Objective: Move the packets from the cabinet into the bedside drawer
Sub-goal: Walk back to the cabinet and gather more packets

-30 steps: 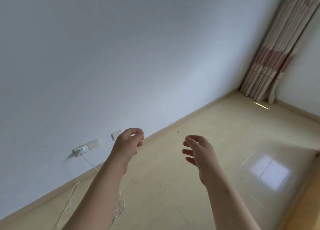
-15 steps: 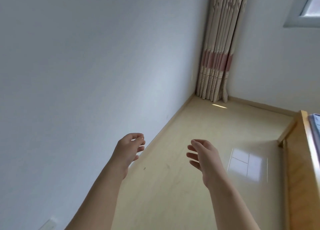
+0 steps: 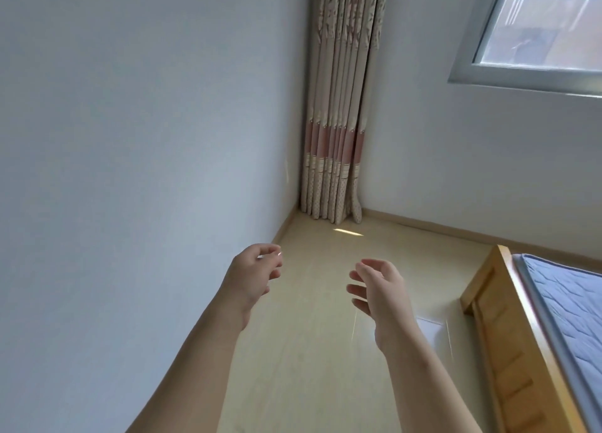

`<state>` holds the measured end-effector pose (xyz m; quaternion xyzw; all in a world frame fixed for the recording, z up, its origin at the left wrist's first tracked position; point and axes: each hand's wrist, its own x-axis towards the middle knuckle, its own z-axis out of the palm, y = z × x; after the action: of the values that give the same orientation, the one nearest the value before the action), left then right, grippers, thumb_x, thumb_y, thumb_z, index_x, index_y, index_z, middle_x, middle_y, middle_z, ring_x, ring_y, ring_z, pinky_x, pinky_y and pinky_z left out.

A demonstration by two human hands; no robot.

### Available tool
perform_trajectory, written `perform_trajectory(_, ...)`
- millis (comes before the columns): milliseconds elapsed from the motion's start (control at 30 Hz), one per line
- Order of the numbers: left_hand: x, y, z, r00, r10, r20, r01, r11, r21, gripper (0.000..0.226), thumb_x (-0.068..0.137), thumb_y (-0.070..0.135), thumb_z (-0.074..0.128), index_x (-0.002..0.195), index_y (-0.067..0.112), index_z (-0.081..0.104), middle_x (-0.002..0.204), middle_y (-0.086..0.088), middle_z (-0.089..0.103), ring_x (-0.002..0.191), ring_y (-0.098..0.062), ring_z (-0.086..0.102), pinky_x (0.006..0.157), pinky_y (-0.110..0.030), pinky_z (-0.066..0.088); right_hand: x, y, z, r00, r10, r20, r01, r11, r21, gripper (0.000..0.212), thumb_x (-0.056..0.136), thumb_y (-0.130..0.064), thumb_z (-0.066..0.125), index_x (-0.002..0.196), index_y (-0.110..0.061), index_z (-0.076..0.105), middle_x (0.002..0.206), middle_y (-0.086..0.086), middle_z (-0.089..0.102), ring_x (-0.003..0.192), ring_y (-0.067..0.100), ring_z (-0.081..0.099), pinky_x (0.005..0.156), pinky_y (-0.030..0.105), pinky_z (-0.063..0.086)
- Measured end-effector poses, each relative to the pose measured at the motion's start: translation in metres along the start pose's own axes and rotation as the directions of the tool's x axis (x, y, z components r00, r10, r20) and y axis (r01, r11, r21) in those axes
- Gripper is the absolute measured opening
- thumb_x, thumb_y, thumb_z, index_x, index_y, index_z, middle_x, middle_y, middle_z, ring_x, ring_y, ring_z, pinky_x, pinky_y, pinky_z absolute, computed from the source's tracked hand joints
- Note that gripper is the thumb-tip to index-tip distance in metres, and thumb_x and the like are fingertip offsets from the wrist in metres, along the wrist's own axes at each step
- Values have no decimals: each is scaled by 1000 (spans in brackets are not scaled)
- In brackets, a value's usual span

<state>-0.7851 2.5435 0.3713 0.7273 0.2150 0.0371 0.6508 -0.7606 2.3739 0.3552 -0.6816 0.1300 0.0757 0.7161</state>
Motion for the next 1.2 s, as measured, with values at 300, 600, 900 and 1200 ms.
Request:
perform_trajectory(300, 234, 91, 139, 972, 136, 194, -140, 990, 6, 10, 95, 15, 51, 98, 19, 60, 96, -5, 63, 82, -13, 58, 67, -26, 41, 230, -89, -19, 986, -63, -157, 63, 998, -5, 7, 94, -16, 50, 101, -16, 54, 93, 2, 60, 77, 16, 58, 78, 33, 46)
perform_trajectory(600, 376, 157, 337, 882, 115, 458, -156, 986, 51, 10, 95, 18, 52, 93, 24, 59, 93, 0, 64, 83, -13, 60, 71, -27, 42, 407, -140, -124, 924, -20, -383, 58, 994, 88, 10, 95, -16, 50, 88, -22, 54, 96, 2, 60, 73, 12, 57, 68, 28, 44)
perform_trajectory(900, 491, 235, 543, 824, 157, 544, -209, 977, 36, 12, 96, 18, 51, 91, 27, 58, 93, 1, 63, 84, -11, 60, 72, -27, 42, 590, -211, -256, 897, -58, -439, 117, 987, 111, 6, 94, -20, 52, 90, -24, 56, 99, 2, 61, 76, 11, 59, 65, 26, 44)
perform_trajectory(1200, 592, 275, 735, 747, 110, 656, -197, 979, 61, 11, 96, 19, 51, 92, 26, 58, 97, -1, 62, 85, -13, 60, 72, -25, 43, 743, -250, -379, 849, -7, -528, 81, 990, 118, 8, 93, -19, 53, 88, -24, 55, 100, 5, 61, 75, 13, 59, 70, 28, 45)
